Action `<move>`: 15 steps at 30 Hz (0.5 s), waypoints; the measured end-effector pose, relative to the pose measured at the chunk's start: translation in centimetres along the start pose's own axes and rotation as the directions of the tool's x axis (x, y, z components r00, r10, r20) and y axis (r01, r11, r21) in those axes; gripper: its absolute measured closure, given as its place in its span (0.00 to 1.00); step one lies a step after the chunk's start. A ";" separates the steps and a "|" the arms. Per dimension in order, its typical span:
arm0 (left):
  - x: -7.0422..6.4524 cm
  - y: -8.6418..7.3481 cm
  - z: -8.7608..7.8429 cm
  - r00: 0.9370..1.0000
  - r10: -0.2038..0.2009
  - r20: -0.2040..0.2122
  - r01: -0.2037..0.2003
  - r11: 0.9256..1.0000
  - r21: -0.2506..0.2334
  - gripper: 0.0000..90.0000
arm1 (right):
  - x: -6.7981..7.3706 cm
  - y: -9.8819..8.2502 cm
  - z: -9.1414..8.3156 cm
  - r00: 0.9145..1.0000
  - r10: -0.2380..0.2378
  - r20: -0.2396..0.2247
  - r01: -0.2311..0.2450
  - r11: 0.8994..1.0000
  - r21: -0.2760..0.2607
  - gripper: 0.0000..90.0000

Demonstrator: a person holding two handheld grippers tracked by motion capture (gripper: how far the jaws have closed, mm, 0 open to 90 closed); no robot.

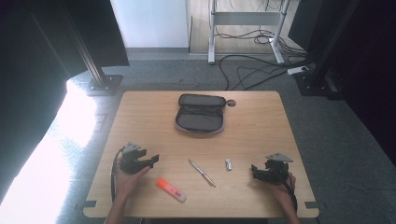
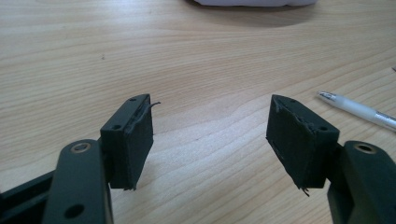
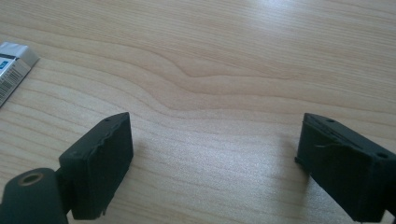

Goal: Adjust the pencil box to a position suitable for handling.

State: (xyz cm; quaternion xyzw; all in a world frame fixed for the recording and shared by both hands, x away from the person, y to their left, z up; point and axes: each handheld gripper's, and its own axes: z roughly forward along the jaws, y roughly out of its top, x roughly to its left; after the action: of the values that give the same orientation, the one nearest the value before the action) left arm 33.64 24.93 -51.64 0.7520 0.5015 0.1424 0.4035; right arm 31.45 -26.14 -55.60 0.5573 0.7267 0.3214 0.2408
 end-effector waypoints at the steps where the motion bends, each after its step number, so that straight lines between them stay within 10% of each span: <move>1: 0.0 0.0 0.0 1.000 0.000 0.000 0.000 1.000 0.000 0.36 | 0.0 0.0 0.0 1.000 0.000 0.000 0.000 1.000 0.000 0.11; 15: -0.7 -0.5 -0.2 0.999 0.032 0.010 -0.032 0.999 0.009 0.37 | 0.1 0.1 0.0 1.000 -0.006 -0.011 0.006 1.000 -0.007 0.15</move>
State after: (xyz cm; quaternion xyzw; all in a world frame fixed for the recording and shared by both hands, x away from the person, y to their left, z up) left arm 32.92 24.53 -51.72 0.7626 0.4879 0.1429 0.4000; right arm 31.51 -26.05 -55.56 0.5523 0.7286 0.3263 0.2400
